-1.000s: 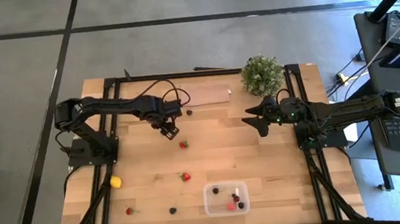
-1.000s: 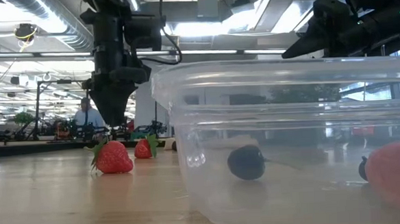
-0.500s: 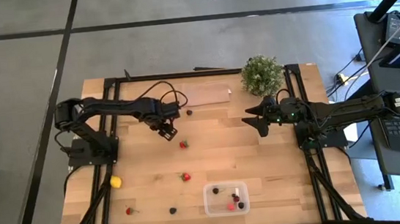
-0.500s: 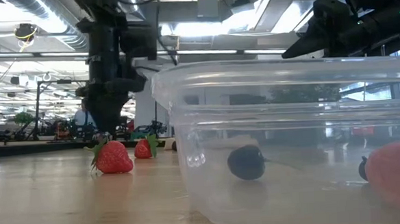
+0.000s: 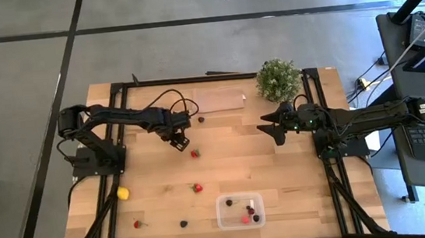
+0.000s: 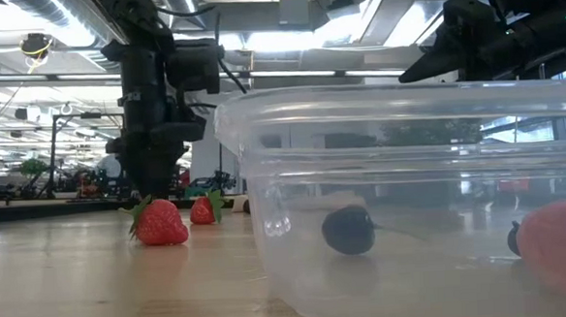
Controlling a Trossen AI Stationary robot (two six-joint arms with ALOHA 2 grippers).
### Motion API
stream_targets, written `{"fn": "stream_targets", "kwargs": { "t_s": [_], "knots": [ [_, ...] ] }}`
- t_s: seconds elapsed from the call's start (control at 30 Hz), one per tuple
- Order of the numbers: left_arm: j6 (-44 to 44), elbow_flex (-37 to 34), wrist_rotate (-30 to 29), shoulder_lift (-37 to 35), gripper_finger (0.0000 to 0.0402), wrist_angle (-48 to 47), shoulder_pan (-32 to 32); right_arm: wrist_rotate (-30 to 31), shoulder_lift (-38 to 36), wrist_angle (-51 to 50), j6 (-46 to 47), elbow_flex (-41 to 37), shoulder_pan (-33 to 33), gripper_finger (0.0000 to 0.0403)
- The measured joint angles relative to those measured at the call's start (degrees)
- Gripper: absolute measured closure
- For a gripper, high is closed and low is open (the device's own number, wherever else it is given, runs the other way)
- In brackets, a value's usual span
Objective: Pick and placing Produce into tupperware
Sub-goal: Put the blueberry into the transparent container
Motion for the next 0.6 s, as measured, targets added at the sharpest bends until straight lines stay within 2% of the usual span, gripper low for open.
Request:
{"fn": "stream_targets", "kwargs": {
  "t_s": [0.33, 0.6],
  "knots": [
    [0.00, 0.00, -0.03, 0.00, 0.0238, 0.16, 0.06, 0.00, 0.00, 0.00, 0.09, 0.00, 0.01, 0.0111],
    [0.00, 0.00, -0.22, 0.00, 0.0231, 1.38, 0.07, 0.00, 0.00, 0.00, -0.85, 0.00, -0.01, 0.0111]
  ]
}}
